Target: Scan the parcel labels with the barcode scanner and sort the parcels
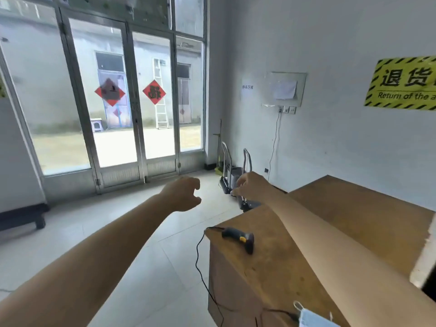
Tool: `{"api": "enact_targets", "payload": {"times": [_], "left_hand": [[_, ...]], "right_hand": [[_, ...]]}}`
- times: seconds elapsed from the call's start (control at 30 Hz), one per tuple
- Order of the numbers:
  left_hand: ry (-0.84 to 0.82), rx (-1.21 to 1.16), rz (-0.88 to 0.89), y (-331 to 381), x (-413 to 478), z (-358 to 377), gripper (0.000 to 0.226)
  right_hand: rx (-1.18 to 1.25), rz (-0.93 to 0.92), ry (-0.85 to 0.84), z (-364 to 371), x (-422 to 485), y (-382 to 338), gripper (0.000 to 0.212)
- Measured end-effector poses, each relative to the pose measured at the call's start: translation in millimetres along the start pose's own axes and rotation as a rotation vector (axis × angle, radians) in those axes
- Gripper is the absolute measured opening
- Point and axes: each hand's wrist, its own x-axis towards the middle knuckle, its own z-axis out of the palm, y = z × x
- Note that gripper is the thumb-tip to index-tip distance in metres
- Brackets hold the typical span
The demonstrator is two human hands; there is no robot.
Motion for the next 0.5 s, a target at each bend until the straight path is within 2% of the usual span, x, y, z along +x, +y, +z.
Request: {"api": "enact_targets", "payload": {"times": [0.07,0.17,0.37,0.5], "left_hand": [[-0.008,-0.023,-0.009,-18.6,47.9,-5.7,0.041],[0.017,-0.09,-0.013,-51.4,116.0,-14.2,0.04],[-0.001,-0.14,0.015,-134.4,232.8,-11.0,0.042],[0.022,-0.142,0.076,-201.0,321.7,-11.6,0.036]], "right_hand": [[-0.008,0.0,-0.017,-0.4,55.3,-5.8,0.021],[0.005,-0.021,0.029,-3.0,135.8,-17.3,0.018],[-0.009,-0.034,0.028,14.1,273.7,-39.9,0.048],[-0.09,-0.066,0.073,45.0,373.8,-52.6,0.047]]}}
